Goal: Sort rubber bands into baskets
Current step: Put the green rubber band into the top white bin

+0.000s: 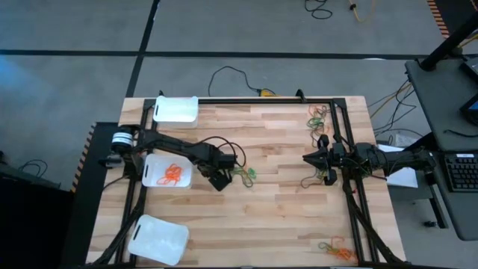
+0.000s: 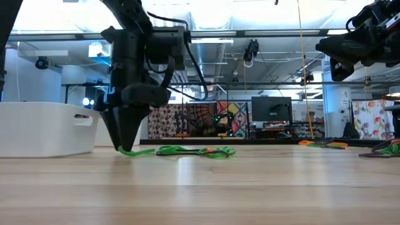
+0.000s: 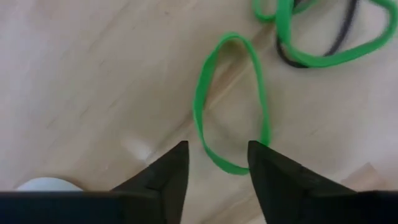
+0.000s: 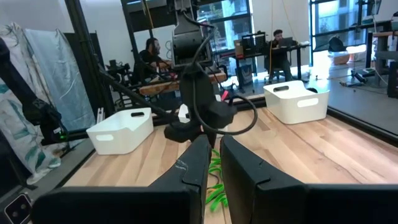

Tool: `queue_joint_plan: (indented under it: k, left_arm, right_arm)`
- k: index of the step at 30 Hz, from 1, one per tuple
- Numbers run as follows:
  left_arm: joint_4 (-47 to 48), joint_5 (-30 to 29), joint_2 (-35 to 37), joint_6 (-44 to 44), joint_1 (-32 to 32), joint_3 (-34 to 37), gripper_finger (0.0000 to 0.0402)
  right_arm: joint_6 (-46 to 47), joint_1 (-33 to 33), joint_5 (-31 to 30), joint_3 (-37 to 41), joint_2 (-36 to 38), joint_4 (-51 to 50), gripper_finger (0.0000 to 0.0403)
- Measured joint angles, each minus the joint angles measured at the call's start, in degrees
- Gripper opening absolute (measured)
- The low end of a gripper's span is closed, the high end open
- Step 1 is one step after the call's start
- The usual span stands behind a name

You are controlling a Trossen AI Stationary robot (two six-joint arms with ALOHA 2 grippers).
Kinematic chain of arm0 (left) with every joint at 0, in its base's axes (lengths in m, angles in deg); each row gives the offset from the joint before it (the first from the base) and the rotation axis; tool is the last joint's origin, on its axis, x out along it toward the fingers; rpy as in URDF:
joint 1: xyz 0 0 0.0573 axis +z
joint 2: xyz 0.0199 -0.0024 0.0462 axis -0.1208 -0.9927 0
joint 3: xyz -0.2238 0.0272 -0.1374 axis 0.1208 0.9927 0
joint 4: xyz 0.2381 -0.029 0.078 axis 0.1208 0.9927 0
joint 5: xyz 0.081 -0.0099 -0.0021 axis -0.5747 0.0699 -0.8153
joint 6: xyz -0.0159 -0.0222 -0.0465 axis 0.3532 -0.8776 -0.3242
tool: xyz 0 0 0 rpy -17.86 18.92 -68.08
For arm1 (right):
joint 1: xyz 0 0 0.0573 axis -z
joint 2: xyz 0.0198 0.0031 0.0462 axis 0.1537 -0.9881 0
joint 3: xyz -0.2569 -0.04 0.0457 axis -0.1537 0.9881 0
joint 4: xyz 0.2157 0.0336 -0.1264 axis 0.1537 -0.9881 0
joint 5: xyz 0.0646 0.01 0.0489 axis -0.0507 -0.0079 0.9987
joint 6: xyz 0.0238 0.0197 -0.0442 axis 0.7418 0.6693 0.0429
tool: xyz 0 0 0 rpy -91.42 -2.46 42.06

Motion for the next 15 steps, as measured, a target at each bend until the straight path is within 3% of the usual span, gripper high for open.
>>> queue_joint_plan:
  k: [12, 15]
  left_arm:
    - [-1.67, 0.61, 0.91, 1.64, -0.11, 0.04, 0.0011]
    - [-1.53, 0.62, 2.47, 1.78, -0.09, 0.06, 0.0006]
  right_arm:
    - [0.00, 0.00, 0.00, 0.01, 0.01, -0.01, 0.0034]
    - [0.00, 0.00, 0.00, 0.00, 0.02, 0.00, 0.0034]
